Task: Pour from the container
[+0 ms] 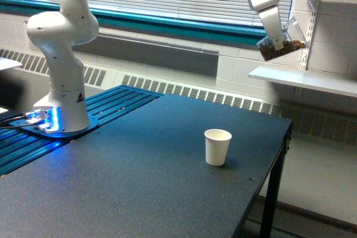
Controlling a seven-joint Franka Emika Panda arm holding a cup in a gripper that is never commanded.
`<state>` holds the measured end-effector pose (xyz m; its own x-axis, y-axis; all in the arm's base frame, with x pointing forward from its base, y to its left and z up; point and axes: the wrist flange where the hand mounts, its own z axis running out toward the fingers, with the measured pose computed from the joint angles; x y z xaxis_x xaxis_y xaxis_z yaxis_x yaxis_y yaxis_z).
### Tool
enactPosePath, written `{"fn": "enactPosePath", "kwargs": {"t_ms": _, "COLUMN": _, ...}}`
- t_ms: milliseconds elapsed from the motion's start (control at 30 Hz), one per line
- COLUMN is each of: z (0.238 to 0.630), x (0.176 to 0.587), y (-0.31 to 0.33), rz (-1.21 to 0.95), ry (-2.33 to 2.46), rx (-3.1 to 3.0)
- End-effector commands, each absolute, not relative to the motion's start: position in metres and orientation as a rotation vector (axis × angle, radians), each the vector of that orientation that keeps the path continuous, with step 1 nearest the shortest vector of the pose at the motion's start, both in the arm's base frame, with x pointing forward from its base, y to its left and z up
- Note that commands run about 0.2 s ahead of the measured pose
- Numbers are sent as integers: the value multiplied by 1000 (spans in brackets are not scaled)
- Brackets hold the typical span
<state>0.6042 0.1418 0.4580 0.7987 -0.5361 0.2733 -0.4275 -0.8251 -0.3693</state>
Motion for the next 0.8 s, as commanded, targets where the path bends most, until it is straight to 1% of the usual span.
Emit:
{"fn": "enactPosePath", "kwargs": {"t_ms": 33, "z": 458, "x": 600, "y": 164, "rz": -535, "ry": 688, "rx": -2695}}
{"fn": "enactPosePath", "kwargs": {"t_ms": 400, "z": 455, "x": 597, "y": 153, "rz": -566, "ry": 663, "rx": -2696}}
{"fn": "enactPosePath", "kwargs": {"t_ms": 800, "z": 442, "x": 580, "y": 115, "rz": -610, "ry": 683, "rx": -2740}}
